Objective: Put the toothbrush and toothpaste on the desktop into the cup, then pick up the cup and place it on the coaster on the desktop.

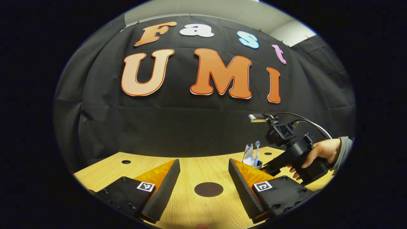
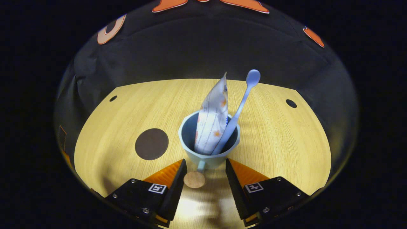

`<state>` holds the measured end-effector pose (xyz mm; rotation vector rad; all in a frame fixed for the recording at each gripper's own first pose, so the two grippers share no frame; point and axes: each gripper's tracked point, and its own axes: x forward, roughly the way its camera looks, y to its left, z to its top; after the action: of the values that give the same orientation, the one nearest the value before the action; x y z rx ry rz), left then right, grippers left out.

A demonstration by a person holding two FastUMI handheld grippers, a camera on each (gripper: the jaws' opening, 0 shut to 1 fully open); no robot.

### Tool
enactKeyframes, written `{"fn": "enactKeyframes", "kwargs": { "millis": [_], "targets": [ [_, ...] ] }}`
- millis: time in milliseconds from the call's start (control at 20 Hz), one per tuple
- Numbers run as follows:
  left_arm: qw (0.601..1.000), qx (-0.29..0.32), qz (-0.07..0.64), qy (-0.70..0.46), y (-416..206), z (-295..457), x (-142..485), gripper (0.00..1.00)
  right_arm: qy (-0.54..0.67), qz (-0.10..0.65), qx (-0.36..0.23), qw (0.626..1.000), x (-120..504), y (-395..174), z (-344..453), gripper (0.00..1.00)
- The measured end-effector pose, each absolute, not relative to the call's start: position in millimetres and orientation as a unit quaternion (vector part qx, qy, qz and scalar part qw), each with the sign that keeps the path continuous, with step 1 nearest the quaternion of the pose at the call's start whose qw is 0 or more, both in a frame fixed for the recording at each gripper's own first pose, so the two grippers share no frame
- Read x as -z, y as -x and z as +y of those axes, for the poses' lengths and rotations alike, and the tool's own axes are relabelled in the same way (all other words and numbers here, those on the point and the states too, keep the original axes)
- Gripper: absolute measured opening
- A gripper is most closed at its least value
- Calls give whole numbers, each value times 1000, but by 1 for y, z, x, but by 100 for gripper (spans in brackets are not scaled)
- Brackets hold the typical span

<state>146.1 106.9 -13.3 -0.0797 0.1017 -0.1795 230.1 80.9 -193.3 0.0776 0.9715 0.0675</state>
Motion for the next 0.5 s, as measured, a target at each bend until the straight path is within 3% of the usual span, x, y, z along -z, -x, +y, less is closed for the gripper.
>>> {"fn": "enactKeyframes", "kwargs": {
  "millis": [100, 150, 250, 300, 350, 400, 450, 500],
  "targets": [
    [994, 87, 54, 41, -145, 108, 17, 97, -40, 471, -30, 881, 201, -229, 82, 63],
    [994, 87, 56, 42, -145, 108, 17, 97, -36, 471, -29, 881, 202, -228, 81, 65],
    [994, 85, 59, 45, -144, 109, 19, 99, -27, 480, -25, 876, 206, -220, 77, 54],
    [994, 84, 60, 46, -144, 109, 19, 99, -33, 483, -22, 874, 204, -218, 75, 47],
    [994, 82, 62, 46, -144, 110, 19, 99, -37, 483, -23, 875, 205, -221, 76, 28],
    [994, 80, 63, 46, -143, 111, 19, 97, -37, 481, -24, 875, 206, -223, 75, 22],
    [994, 78, 64, 46, -142, 111, 22, 97, -39, 479, -25, 877, 207, -223, 75, 31],
    [994, 76, 65, 48, -141, 112, 23, 97, -35, 476, -29, 878, 207, -224, 75, 24]
  ]
}}
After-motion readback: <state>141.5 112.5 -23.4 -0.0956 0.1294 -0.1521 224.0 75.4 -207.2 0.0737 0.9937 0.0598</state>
